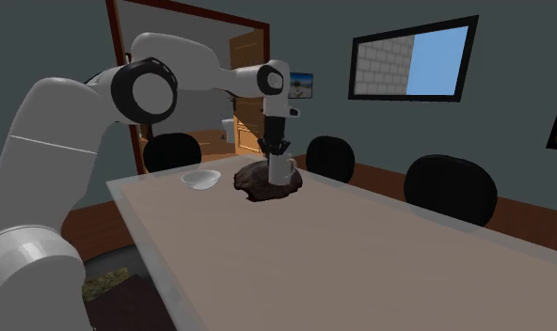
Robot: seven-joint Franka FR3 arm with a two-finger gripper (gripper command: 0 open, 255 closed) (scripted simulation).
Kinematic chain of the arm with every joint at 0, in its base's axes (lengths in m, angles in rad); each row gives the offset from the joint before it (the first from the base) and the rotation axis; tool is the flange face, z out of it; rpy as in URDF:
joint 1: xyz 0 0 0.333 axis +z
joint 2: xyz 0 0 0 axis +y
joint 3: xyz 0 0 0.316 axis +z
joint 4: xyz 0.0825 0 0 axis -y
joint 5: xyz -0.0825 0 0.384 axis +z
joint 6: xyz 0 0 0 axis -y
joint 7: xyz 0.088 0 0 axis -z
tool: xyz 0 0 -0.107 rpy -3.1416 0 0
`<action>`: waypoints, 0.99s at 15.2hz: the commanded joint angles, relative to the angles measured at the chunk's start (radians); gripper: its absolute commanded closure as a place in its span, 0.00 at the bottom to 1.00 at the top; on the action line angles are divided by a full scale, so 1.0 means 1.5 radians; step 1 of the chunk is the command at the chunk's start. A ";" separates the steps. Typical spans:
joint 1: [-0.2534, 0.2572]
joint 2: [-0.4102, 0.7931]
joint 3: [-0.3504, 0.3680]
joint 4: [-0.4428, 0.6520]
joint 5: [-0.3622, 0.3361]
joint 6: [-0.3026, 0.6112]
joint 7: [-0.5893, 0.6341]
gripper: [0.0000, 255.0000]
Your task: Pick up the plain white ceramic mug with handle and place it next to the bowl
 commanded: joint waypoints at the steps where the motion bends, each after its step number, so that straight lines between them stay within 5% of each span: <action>1: 0.019 -0.007 0.008 -0.012 0.000 0.005 0.027 1.00; 15: 0.149 0.085 0.064 0.109 0.010 -0.024 0.212 1.00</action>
